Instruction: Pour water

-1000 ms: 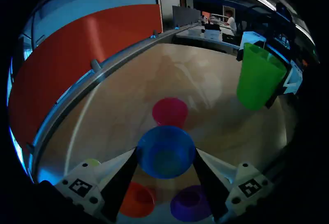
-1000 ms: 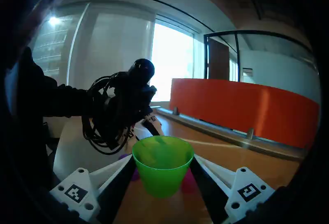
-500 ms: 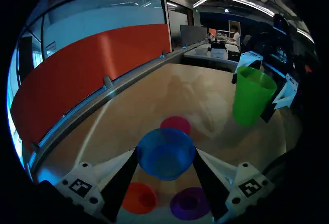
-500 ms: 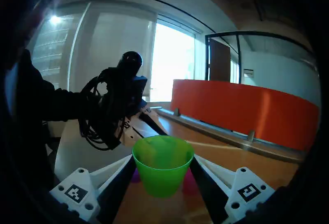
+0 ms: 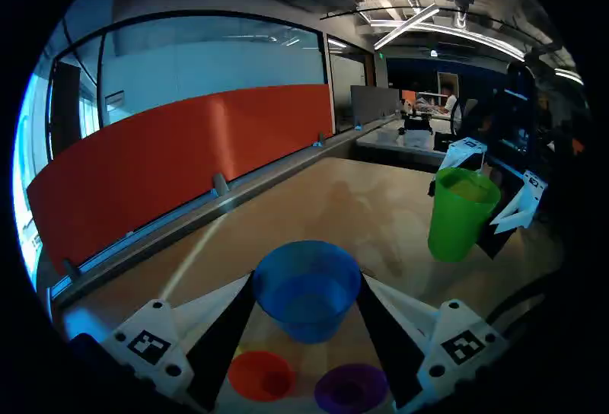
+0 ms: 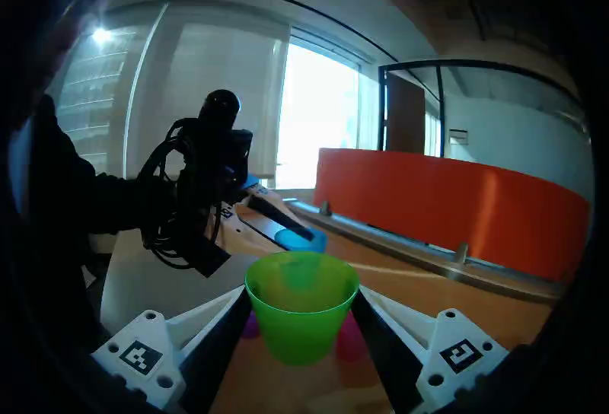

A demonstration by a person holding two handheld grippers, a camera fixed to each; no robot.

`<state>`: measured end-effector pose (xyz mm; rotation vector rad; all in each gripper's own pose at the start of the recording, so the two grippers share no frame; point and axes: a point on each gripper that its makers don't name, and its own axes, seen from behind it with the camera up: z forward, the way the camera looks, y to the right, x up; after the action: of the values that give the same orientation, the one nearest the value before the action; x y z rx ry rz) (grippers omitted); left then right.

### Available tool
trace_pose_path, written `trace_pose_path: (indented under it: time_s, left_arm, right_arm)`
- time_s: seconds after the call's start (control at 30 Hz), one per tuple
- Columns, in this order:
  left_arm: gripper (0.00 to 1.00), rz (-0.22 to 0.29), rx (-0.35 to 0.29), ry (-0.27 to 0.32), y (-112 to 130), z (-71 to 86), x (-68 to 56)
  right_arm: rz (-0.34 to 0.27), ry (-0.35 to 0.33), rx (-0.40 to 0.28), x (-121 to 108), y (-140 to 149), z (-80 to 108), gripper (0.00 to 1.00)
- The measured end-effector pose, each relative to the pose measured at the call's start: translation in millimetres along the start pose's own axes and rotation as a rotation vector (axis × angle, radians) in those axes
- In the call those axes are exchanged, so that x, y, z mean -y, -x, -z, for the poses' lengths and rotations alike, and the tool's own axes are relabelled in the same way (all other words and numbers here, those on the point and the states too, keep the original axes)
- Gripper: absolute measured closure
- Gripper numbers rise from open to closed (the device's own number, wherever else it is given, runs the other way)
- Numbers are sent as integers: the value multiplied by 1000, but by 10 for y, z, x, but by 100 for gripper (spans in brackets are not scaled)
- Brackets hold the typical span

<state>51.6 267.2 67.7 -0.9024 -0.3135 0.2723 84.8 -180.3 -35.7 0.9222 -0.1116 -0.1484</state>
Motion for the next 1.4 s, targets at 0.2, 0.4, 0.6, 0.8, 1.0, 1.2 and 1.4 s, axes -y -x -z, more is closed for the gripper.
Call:
trace_pose_path:
  time_s: [0.2, 0.4, 0.6, 0.8, 1.0, 1.2, 1.4]
  left_arm:
    - [12, 35, -81, -27, -146, 95, 49]
    - [12, 63, -160, -49, -300, 210, 98]
    - [12, 72, -224, -67, -417, 312, 103]
    - [12, 75, -262, -82, -487, 383, 96]
    - [12, 102, -291, -87, -531, 439, 111]
    - [12, 107, -299, -93, -558, 479, 142]
    - [12, 119, -310, -95, -582, 528, 152]
  right_arm:
    - [3, 3, -1, -14, -10, 12, 9]
    - [7, 10, -3, -25, -17, 26, 9]
    - [8, 8, -4, -21, -33, 22, 9]
    - [11, 6, -6, -4, -45, 10, 9]
    - [15, 5, -7, 7, -51, 9, 9]
    - [17, 8, -9, 5, -78, 11, 9]
    - [20, 5, -11, 21, -102, 9, 9]
